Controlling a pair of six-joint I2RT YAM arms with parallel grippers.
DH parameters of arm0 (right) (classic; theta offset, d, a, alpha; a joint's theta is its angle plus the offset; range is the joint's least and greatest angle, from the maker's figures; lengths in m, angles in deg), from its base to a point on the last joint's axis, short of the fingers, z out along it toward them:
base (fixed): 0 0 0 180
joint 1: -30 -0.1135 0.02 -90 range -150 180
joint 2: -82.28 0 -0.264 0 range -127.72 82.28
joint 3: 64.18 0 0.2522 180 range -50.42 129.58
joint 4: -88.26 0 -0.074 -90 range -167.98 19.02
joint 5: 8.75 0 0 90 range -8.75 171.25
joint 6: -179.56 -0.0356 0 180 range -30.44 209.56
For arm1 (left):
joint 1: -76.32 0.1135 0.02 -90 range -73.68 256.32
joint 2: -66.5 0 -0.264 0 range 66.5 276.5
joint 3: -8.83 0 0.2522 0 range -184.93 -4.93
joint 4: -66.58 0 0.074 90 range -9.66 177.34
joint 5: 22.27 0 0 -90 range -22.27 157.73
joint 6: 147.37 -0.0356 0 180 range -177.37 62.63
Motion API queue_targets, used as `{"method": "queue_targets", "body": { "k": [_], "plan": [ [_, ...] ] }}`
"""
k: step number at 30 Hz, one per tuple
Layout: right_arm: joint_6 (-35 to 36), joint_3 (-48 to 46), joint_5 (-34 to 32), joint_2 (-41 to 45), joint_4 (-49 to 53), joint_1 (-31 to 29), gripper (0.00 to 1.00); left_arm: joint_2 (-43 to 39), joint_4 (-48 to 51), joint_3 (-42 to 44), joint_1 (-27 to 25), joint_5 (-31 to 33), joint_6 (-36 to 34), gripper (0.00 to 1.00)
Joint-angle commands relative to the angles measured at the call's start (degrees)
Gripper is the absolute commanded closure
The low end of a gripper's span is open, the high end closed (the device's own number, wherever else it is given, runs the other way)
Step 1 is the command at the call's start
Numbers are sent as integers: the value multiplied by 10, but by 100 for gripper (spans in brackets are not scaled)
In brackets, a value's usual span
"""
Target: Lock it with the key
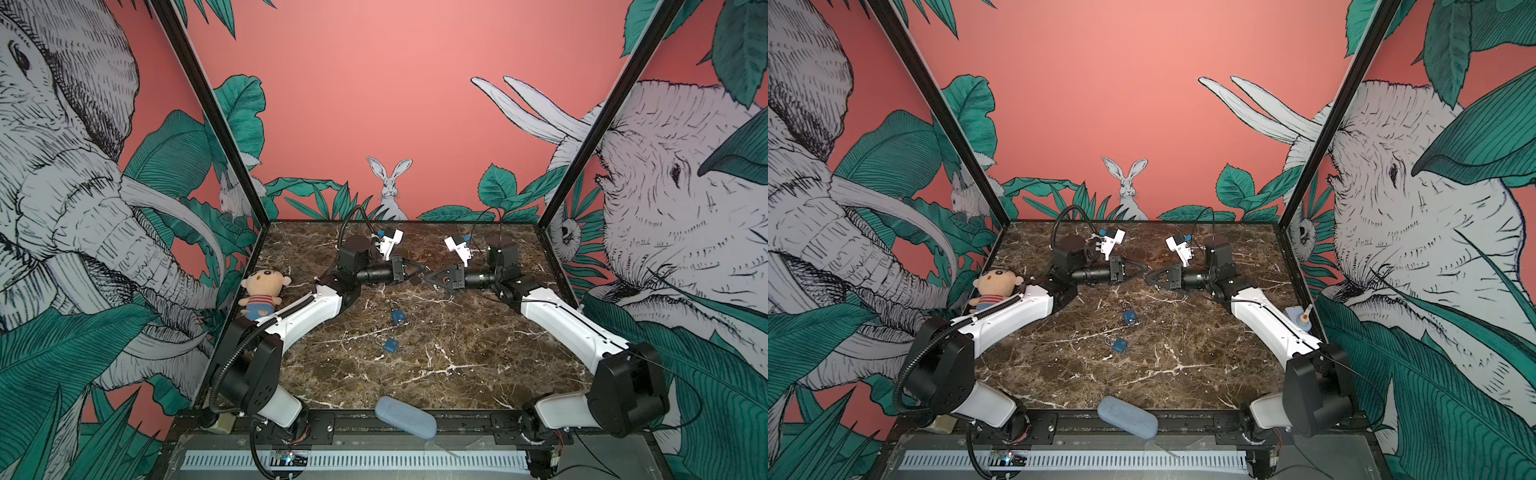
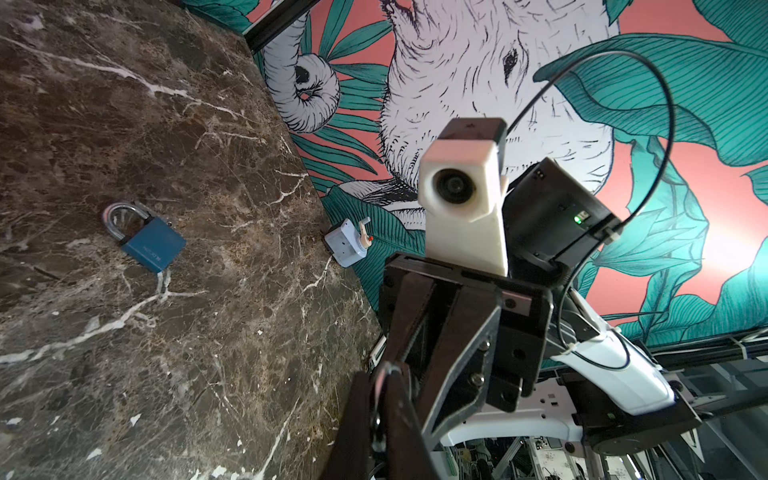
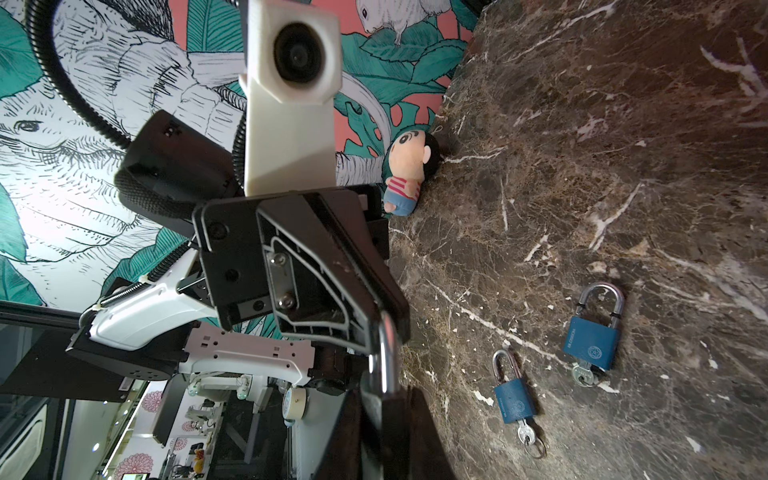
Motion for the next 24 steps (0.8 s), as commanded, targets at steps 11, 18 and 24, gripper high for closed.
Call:
{"method": "queue_targets", "body": {
  "k": [11,18,24],
  "plan": [
    [27,7,-11,-14,-44,-27,72,-42,-47,29,-4,-7,33,100],
    [19,-12,-23,-9,-60,-18,62,-54,-71,35,19,27,31,100],
    [13,-25,-28,14,-66,-4,57,-53,-77,28,31,38,33,100]
  ]
}}
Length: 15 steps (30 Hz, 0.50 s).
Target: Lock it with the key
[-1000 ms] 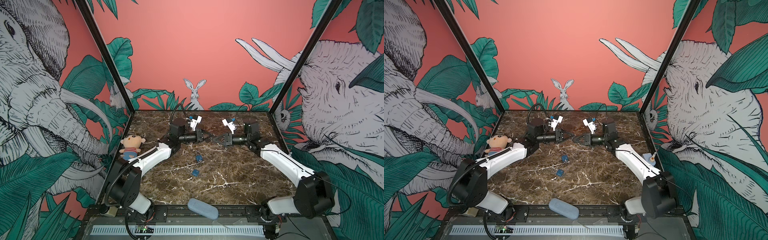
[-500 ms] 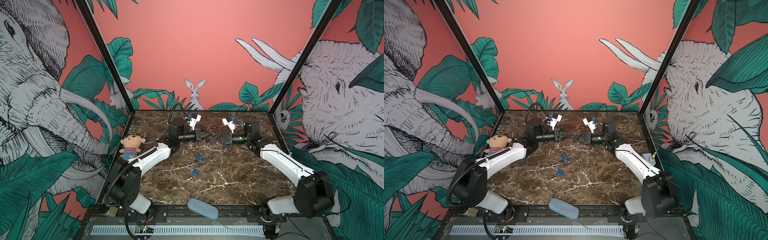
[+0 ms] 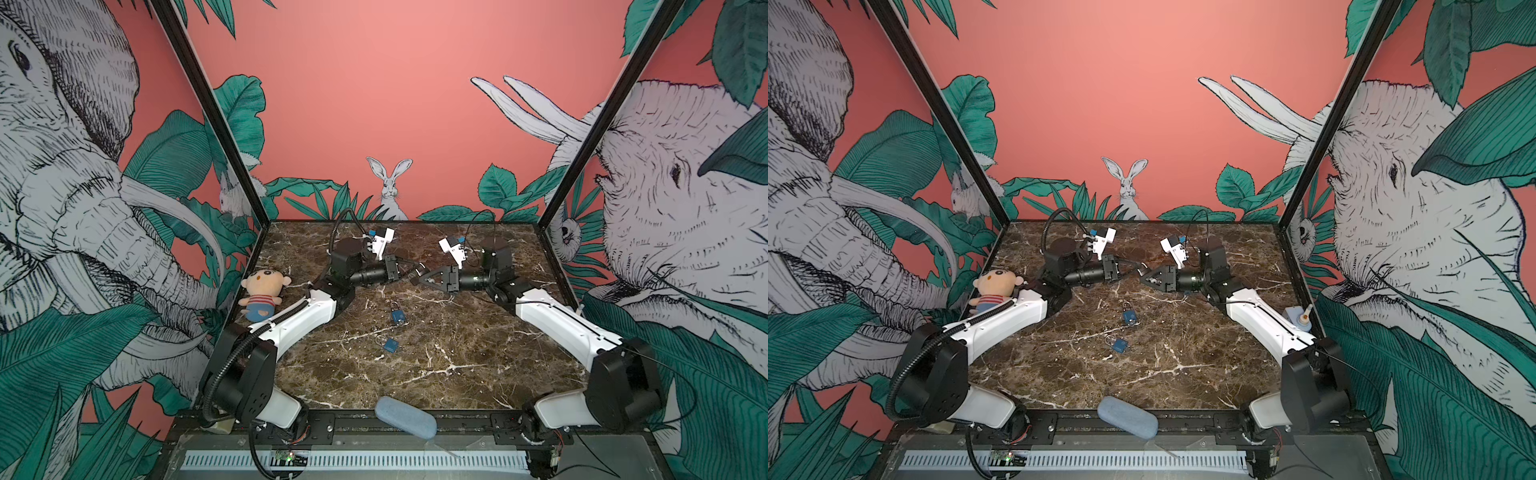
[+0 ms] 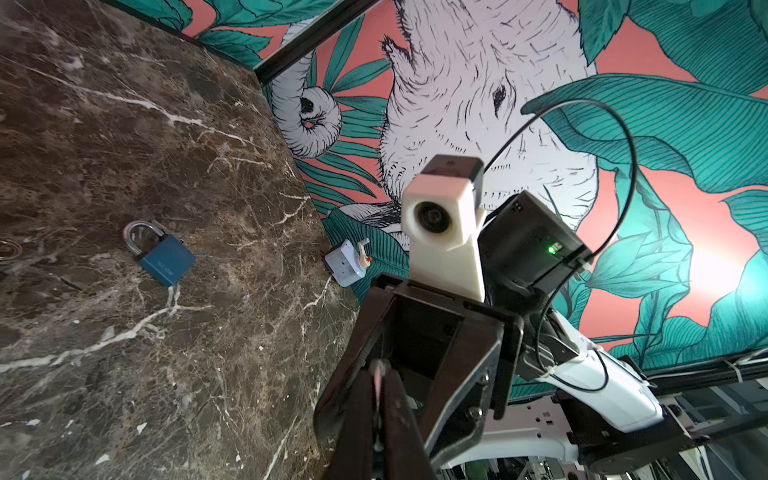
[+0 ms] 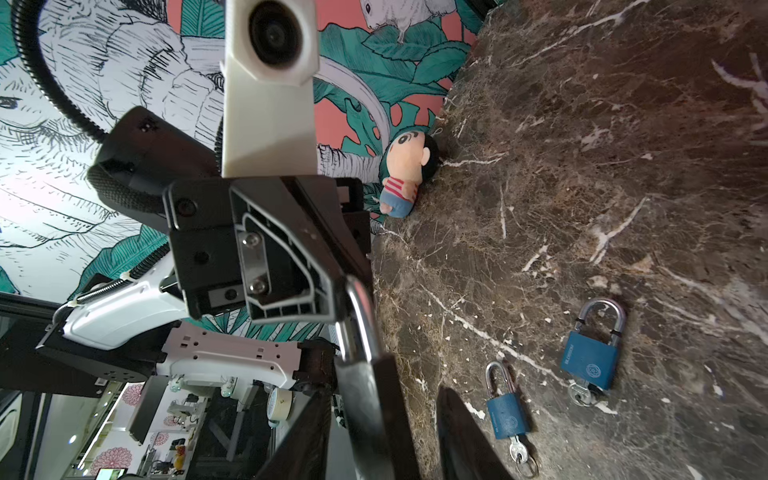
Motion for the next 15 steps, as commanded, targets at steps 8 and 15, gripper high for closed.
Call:
{"method": "queue_targets", "body": {
  "k": [8,15],
  "plan": [
    [-4,-22,-10,52,-33,22,60,-32,-48,-10,20,15,17,100],
    [-24,-17,-6,39,-70,24,68,-38,-43,-14,22,14,19,100]
  ]
}}
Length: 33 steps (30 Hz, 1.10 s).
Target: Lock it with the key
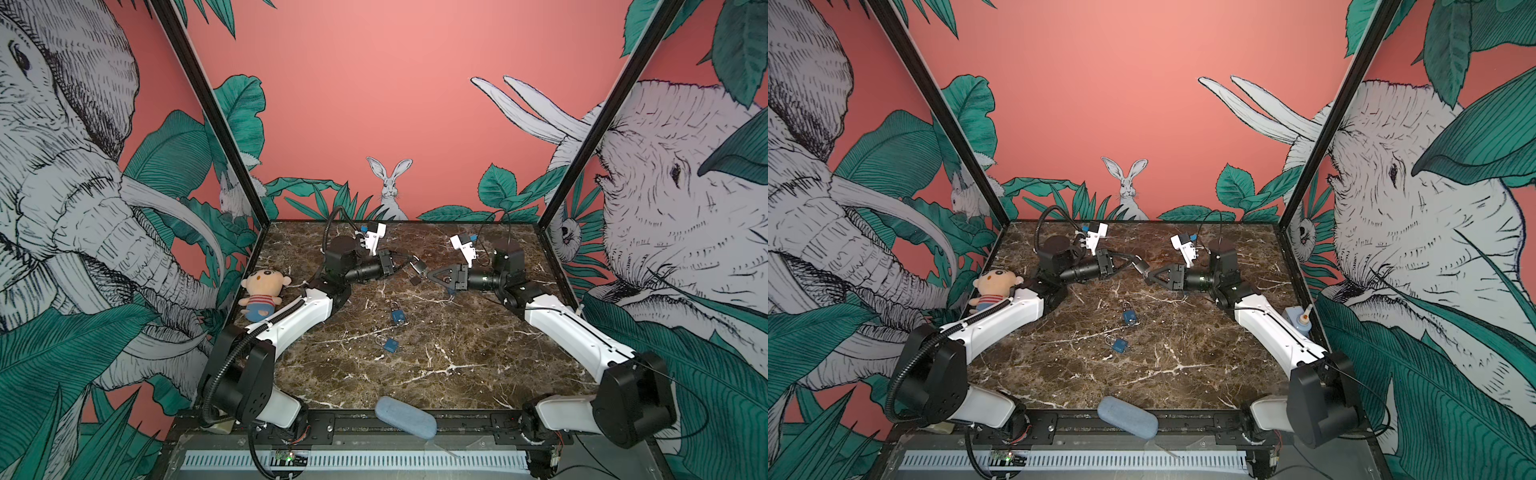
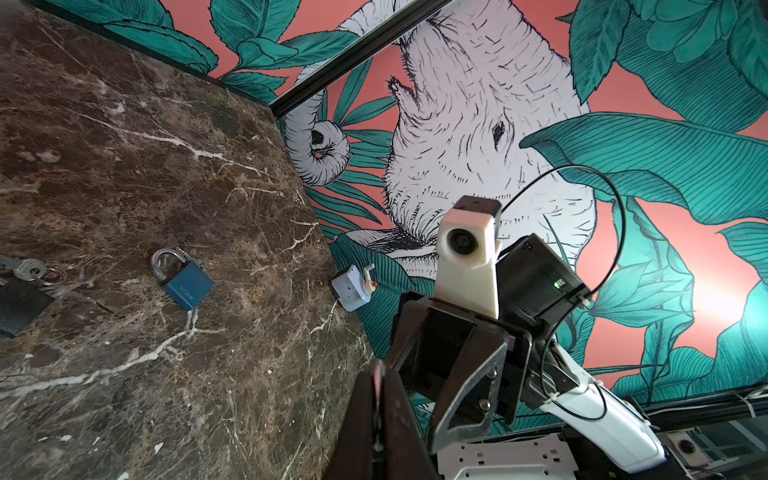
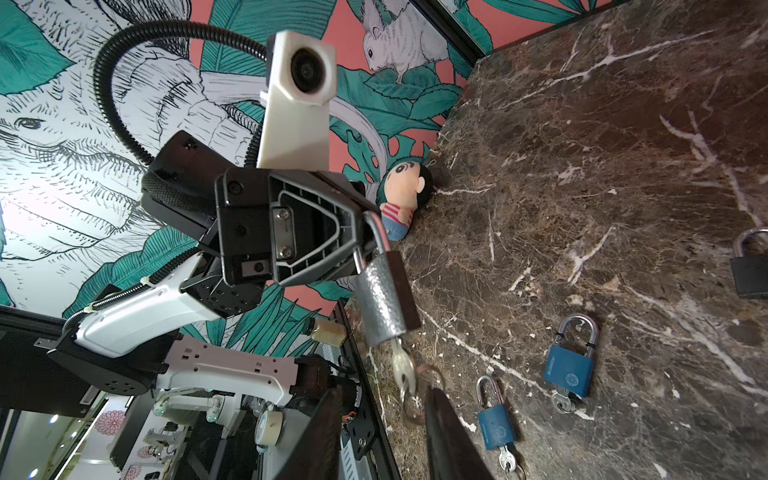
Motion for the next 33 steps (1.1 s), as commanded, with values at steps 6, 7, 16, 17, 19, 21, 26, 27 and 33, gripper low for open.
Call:
{"method": "queue_targets", "body": {
  "k": [6,7,16,17,19,21,26,27,33],
  "plan": [
    [-17,13,10,-19,-60,3,65,-33,-34,-14,3,-1,12,100],
    [-18,15,11,-20,-61,3,65,-33,-36,-13,3,-2,14,100],
    [-34,19,24,-30,-84,2,87,-26,-51,-9,3,-2,23,100],
    [-39,18,26,-31,-90,2,91,-25,-51,-10,4,-1,23,100],
    [-49,15,29,-34,-104,2,96,-23,-51,-9,4,0,23,100],
    [-60,12,36,-38,-119,2,100,-22,-51,-9,3,4,23,100],
    [-74,4,39,-41,-137,2,100,-20,-66,-4,8,13,37,100],
    [-74,1,39,-40,-135,2,100,-20,-74,-1,12,16,42,100],
    [-43,-3,36,-33,-92,4,100,-21,-136,28,38,22,85,100]
  ]
}}
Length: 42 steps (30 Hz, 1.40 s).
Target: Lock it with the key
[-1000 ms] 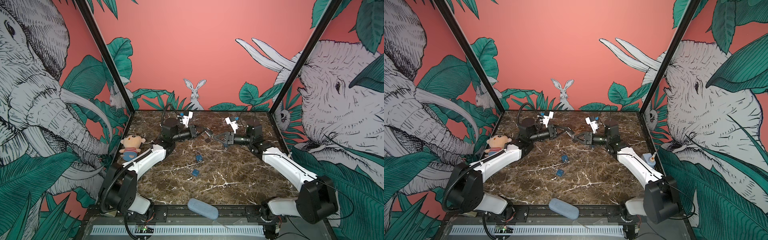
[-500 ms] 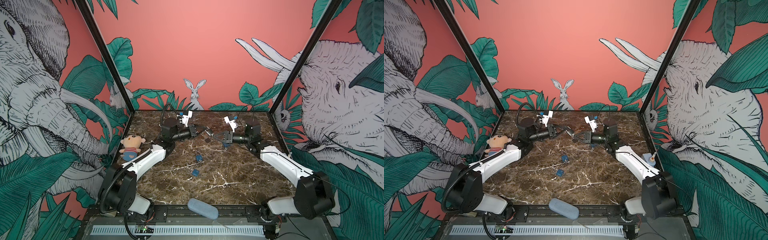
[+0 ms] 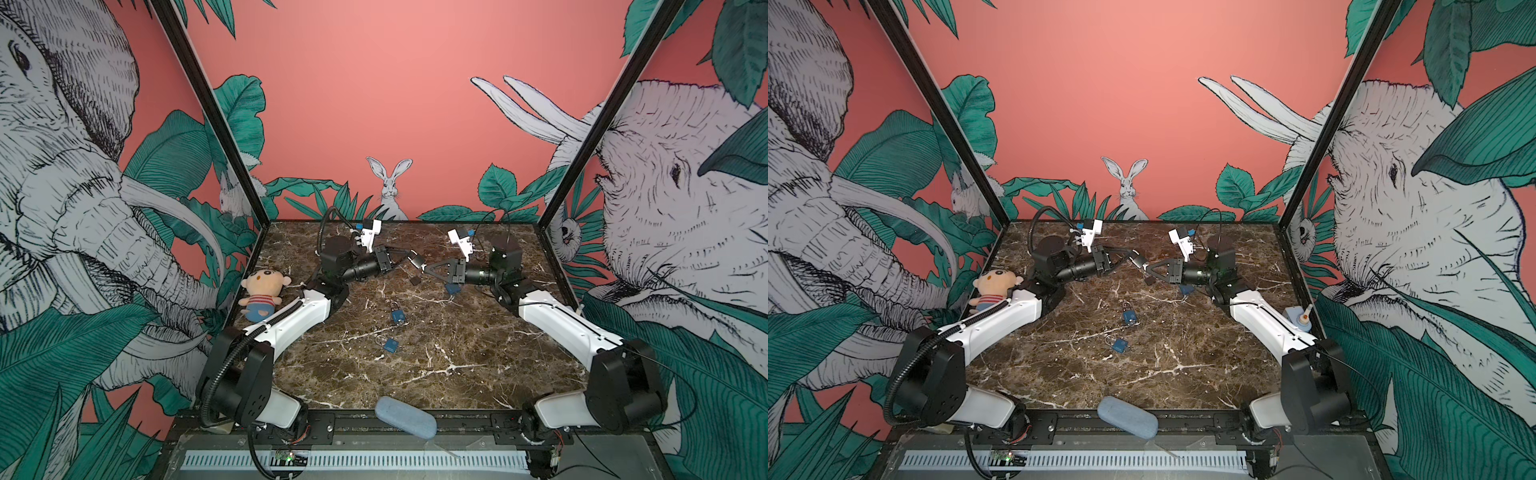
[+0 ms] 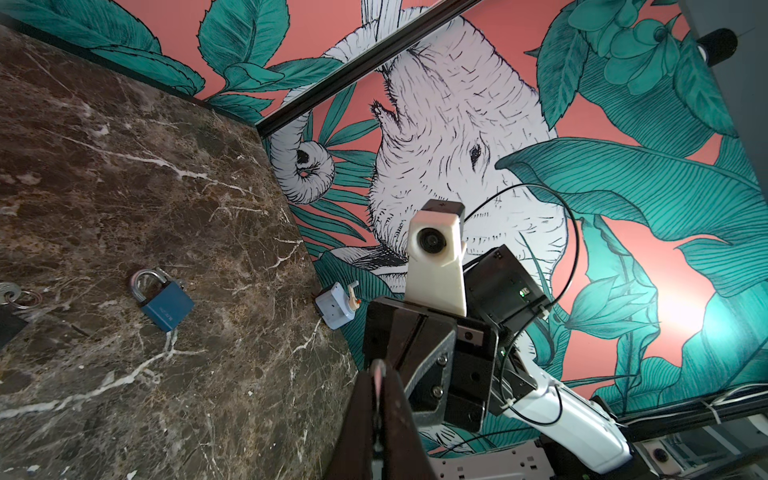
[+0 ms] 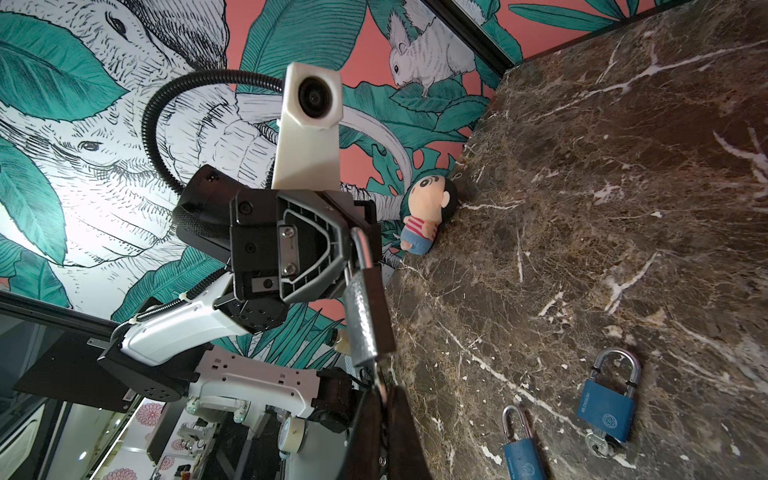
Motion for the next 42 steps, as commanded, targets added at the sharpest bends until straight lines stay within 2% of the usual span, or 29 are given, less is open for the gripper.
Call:
{"method": "queue_targets", "body": {
  "k": [1,11,13,17,19,25,30,35,42],
  "plan": [
    [25,-8,6,6,15,3,100,-15,-77,14,23,13,37,100],
    [49,-16,0,15,53,7,100,-34,-50,14,51,10,23,100],
    [72,-15,-14,22,86,9,100,-43,-11,9,54,9,-4,100],
    [139,-7,-73,40,189,11,100,-65,141,-16,54,7,-106,100],
    [156,-5,-97,47,221,12,100,-70,188,-23,54,8,-138,100],
    [162,-17,-163,69,275,36,100,-53,243,-13,48,-11,-173,100],
    [152,-54,-195,94,285,81,100,-18,267,-16,5,7,-207,100],
    [154,-87,-222,130,308,119,100,56,271,-49,-66,23,-225,100],
    [150,-131,-228,198,317,187,100,169,206,-83,-112,28,-191,100]
  ]
}}
